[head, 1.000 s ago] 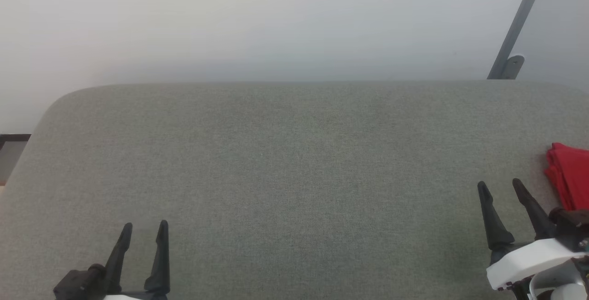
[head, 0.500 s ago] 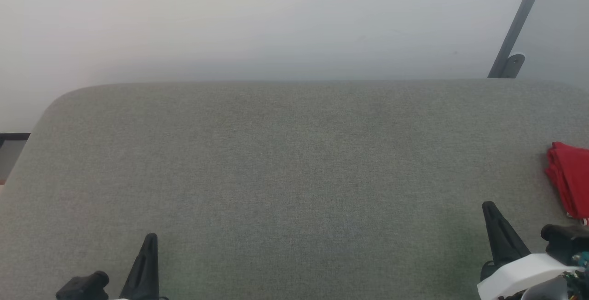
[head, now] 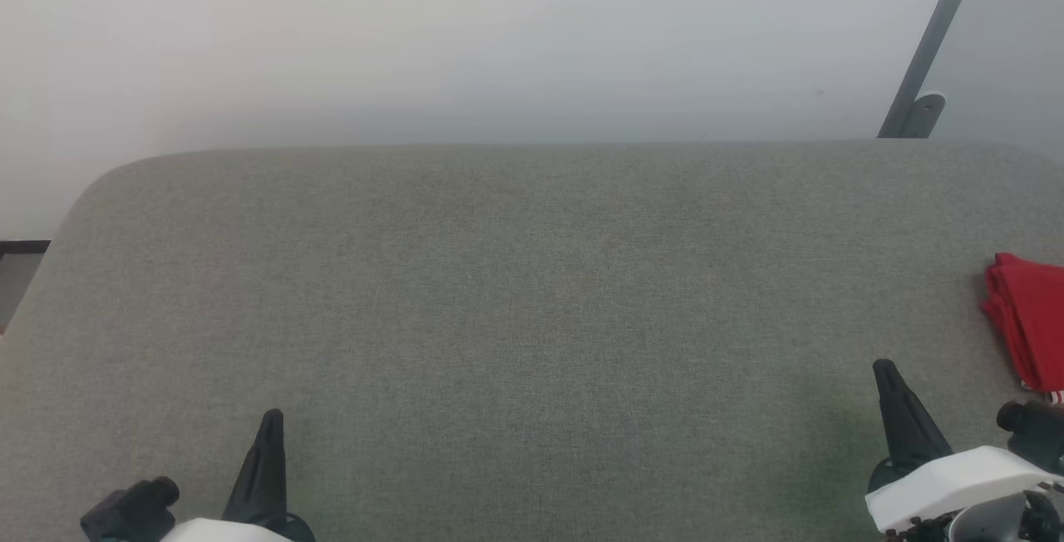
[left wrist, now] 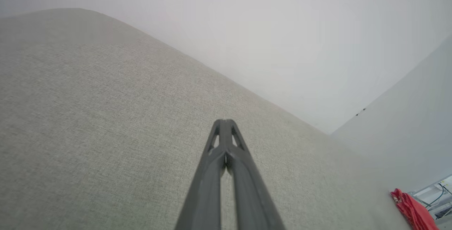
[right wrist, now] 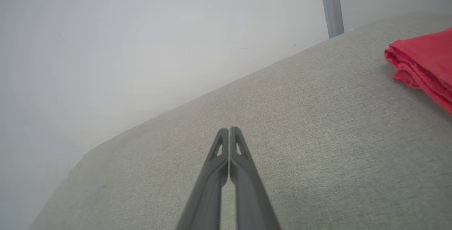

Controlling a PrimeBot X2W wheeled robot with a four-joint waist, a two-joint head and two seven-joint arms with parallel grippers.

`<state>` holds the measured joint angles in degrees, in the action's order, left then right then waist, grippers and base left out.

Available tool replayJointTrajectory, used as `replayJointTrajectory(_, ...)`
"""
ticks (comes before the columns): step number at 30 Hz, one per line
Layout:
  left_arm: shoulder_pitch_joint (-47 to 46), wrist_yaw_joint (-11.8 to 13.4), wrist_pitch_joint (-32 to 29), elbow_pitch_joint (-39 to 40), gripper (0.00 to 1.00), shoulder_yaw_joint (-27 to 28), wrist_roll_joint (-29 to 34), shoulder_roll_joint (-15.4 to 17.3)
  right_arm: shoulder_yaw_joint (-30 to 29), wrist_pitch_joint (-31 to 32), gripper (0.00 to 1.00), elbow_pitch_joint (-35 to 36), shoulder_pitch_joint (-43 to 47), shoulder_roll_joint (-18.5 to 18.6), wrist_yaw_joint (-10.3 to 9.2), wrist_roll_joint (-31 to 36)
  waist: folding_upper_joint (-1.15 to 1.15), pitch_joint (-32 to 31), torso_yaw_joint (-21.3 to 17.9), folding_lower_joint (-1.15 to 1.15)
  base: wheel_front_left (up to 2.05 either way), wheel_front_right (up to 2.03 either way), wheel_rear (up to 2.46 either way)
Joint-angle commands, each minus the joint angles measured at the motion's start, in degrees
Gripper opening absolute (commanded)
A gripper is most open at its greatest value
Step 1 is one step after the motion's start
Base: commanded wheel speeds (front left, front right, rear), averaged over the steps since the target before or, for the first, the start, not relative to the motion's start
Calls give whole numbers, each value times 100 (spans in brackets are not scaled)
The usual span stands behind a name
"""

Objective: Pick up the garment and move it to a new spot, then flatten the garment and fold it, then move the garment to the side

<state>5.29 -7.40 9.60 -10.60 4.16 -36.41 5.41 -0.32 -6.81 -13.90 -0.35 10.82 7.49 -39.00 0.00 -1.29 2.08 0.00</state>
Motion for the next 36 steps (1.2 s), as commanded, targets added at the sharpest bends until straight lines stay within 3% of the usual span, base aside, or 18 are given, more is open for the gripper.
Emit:
replayJointTrajectory(1,-193,-3,-59,66,0,46,-225,31,-47,46,0,69,-187,5,0,-206,0,2,-3,0,0,0,0)
replayJointTrajectory(36,-641,-7,-749,-108,0,138,-2581,-95,-304,617,0,40,-389,-347,0,-2460,0,49,-70,0,0,0,0)
